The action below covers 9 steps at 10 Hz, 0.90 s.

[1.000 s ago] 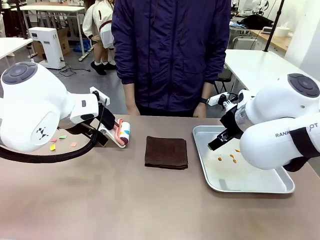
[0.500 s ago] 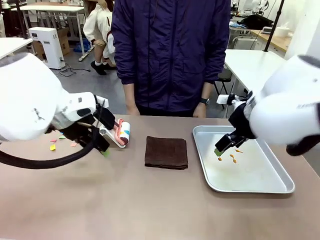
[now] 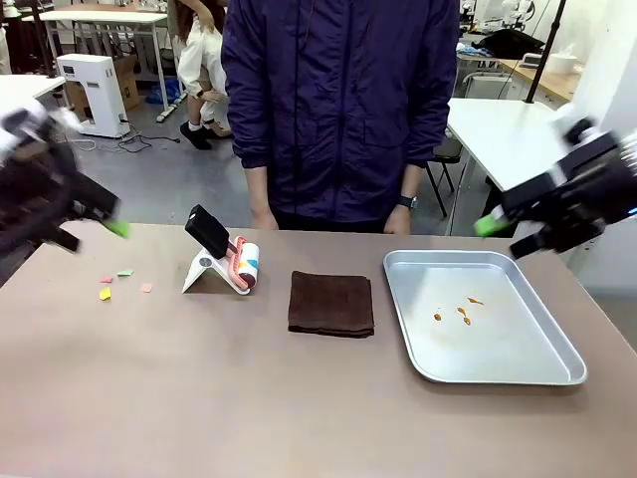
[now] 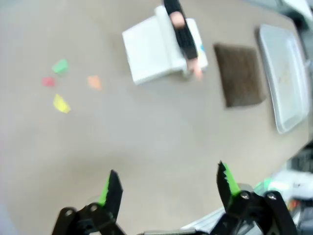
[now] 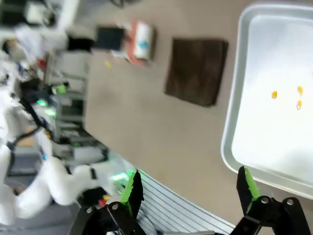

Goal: Clean the surface of the table.
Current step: Hold the Lint Roller with your left hand and the towel with your right hand.

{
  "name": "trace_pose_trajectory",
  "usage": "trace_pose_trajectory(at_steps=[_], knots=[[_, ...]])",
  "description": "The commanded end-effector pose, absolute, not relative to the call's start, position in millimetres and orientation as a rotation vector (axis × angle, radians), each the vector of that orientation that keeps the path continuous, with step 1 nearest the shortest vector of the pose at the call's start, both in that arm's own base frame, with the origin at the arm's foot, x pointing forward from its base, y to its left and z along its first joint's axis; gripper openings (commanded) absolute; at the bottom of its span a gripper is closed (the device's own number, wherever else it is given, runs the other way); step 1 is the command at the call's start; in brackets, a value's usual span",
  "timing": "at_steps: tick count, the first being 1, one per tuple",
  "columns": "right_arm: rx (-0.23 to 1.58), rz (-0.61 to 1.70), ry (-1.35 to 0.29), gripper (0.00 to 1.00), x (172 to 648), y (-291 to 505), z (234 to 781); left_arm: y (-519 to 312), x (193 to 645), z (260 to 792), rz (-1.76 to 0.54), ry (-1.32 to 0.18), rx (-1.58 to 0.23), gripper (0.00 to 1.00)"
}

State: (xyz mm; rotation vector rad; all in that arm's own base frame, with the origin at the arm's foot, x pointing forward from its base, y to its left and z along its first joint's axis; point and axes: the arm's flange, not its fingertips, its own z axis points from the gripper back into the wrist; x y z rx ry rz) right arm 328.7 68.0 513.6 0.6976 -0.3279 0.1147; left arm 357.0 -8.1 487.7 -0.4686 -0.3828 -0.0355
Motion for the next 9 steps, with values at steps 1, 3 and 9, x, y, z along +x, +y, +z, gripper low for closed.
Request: trace_pose_trajectory(at_steps=[1, 3, 9], knots=[[0.818, 0.001, -0.461, 1.00, 262, 21, 491, 47, 326, 506, 0.105, -0.534, -0.662, 1.00], [0.955, -0.157, -0.561, 1.00, 234, -33, 491, 111, 301, 498, 0.237, -0.610, -0.828, 1.00], [1.064, -0.365, -0.634, 1.00, 213, -106, 446, 113, 264, 429, 0.598, -0.654, -1.111, 1.00]])
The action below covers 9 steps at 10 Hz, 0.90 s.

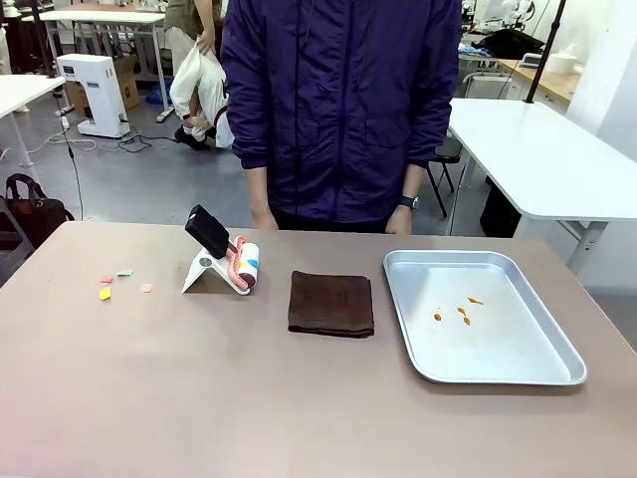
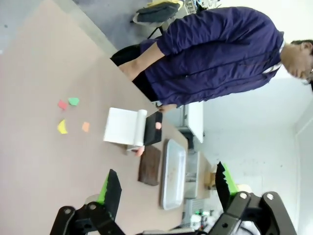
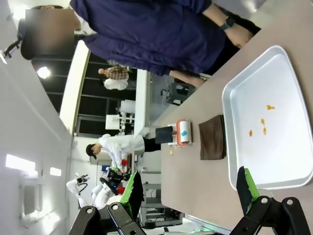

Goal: Clean the surface of the table.
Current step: Hold the Lint Roller with your left hand and the towel with your right hand.

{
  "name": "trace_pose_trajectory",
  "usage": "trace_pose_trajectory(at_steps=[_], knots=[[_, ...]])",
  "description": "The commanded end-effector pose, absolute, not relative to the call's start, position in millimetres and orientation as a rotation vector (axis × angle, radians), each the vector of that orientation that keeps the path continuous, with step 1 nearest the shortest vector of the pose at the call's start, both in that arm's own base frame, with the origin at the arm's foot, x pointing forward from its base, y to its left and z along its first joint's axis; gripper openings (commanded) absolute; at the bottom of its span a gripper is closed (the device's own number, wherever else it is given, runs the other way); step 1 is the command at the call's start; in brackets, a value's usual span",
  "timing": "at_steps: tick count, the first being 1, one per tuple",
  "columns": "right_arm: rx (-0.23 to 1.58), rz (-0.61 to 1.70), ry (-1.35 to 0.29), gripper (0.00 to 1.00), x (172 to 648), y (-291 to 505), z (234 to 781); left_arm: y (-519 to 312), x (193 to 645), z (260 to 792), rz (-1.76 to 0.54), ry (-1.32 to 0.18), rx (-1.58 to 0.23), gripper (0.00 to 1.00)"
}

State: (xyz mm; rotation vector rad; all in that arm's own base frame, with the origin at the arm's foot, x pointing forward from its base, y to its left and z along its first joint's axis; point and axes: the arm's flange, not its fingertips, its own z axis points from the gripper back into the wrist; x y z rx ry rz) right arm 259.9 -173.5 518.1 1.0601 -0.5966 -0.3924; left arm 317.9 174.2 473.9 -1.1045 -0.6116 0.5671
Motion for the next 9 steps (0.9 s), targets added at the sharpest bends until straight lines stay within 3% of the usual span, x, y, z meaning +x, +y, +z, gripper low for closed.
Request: trace_pose_trajectory(at_steps=[1, 2, 7, 9], knots=[[1.039, -0.369, -0.652, 1.00, 210, -111, 443, 113, 251, 422, 0.634, -0.665, -1.094, 1.00], [1.060, -0.392, -0.597, 1.00, 260, -173, 518, 174, 318, 474, 0.567, -0.612, -1.105, 1.00], [1.060, -0.392, -0.597, 1.00, 260, -173, 518, 174, 318, 474, 0.567, -0.612, -1.105, 1.00], [0.977, -0.356, -0.572, 1.00, 259, -163, 517, 174, 316, 478, 0.556, -0.591, -1.072, 1.00]])
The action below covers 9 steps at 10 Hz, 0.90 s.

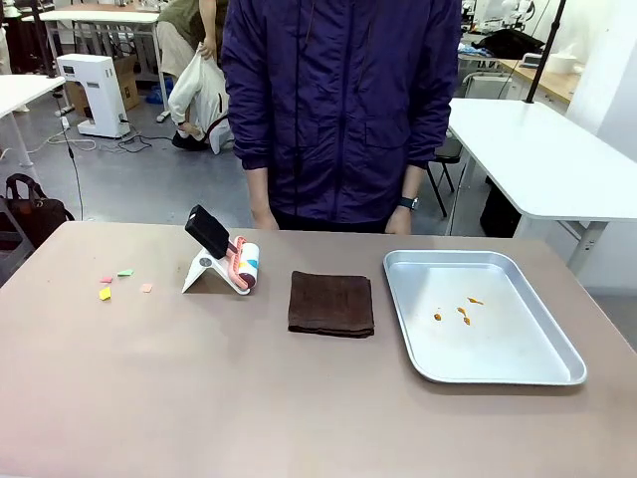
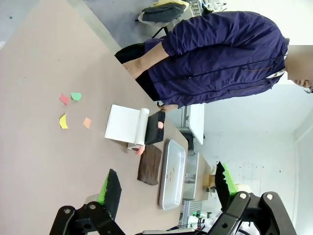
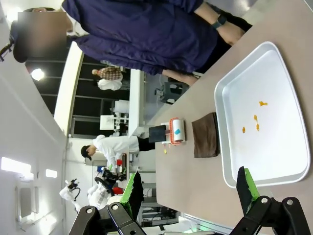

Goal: Clean the surface of the table.
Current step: Hold the Lint Roller with your left hand and the towel with your right hand.

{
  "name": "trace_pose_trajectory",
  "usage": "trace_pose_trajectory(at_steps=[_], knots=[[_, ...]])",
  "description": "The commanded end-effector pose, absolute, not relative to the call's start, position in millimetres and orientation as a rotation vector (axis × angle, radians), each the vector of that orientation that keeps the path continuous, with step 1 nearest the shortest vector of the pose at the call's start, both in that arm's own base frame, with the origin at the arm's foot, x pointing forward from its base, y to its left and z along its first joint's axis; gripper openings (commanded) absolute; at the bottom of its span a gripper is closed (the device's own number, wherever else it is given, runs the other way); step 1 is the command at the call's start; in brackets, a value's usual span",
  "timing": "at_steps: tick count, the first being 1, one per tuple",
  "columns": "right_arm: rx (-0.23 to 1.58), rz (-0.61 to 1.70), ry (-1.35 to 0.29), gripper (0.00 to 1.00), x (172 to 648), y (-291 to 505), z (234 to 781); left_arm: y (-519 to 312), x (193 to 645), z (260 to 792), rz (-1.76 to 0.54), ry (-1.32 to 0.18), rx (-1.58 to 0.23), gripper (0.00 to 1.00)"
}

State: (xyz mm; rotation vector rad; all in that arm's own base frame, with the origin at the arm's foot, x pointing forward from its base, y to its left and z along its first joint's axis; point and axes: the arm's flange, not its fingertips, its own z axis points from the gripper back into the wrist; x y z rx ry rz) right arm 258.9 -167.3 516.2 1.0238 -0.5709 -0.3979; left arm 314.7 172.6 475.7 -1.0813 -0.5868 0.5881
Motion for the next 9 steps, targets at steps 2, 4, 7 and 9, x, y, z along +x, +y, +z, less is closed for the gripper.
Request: trace_pose_trajectory(at_steps=[2, 4, 7, 9], knots=[[0.891, -0.274, -0.575, 1.00, 267, -138, 525, 170, 326, 491, 0.482, -0.615, -1.108, 1.00], [0.803, -0.120, -0.529, 1.00, 293, -94, 540, 142, 355, 512, 0.352, -0.573, -1.086, 1.00], [0.634, 0.153, -0.383, 1.00, 363, 7, 545, 60, 422, 531, 0.144, -0.431, -1.006, 1.00], [0.588, 0.293, -0.311, 1.00, 403, 71, 533, -3, 460, 530, 0.102, -0.355, -0.918, 1.00]])
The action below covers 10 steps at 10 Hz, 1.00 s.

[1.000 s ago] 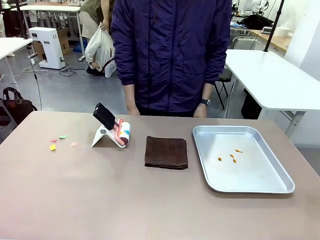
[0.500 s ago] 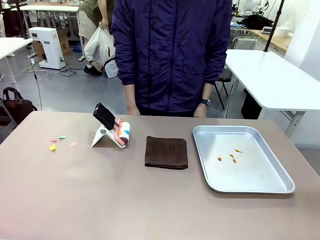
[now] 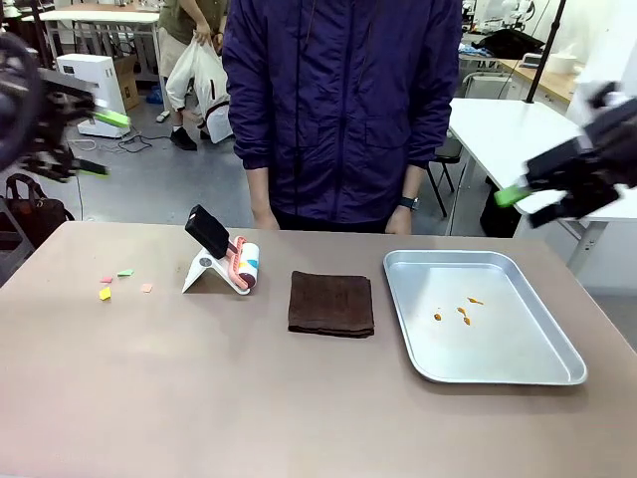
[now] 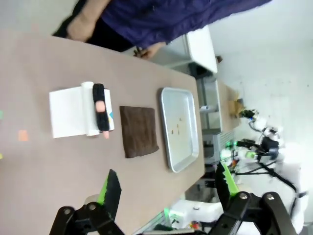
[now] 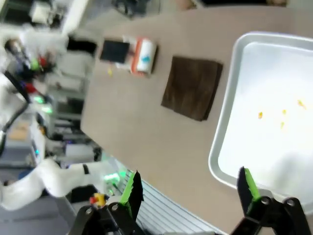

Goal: Clean the surface of the table.
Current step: Hold the Lint Roller with your left hand and the towel with your right hand.

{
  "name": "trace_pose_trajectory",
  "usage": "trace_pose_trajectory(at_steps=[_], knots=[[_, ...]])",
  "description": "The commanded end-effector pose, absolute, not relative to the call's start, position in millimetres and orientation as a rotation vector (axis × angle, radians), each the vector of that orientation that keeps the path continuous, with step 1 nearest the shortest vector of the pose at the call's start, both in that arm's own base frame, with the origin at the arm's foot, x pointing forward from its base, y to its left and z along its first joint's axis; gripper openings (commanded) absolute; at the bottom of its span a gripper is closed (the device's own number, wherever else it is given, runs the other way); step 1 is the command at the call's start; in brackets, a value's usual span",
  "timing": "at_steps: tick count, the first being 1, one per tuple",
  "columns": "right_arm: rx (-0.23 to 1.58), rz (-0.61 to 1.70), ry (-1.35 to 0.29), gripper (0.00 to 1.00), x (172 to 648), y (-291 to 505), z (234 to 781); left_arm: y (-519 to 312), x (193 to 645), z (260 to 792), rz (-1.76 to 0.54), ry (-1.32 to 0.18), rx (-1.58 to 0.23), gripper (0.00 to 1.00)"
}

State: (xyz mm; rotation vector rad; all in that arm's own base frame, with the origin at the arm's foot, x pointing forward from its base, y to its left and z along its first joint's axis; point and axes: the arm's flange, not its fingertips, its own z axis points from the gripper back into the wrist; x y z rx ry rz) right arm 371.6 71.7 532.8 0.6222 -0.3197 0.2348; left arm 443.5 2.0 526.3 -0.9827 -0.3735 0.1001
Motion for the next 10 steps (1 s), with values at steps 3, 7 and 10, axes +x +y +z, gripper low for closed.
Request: trace_pose_trajectory(at_steps=[3, 7, 10], knots=[[0.523, 0.295, -0.272, 1.00, 455, 156, 486, -57, 497, 513, 0.037, -0.222, -0.770, 1.00], [0.523, 0.017, -0.307, 1.00, 475, 223, 412, -81, 535, 464, 0.082, -0.124, -0.609, 1.00], [0.507, -0.029, -0.220, 1.00, 490, 242, 361, -86, 552, 422, 0.107, -0.077, -0.589, 1.00]])
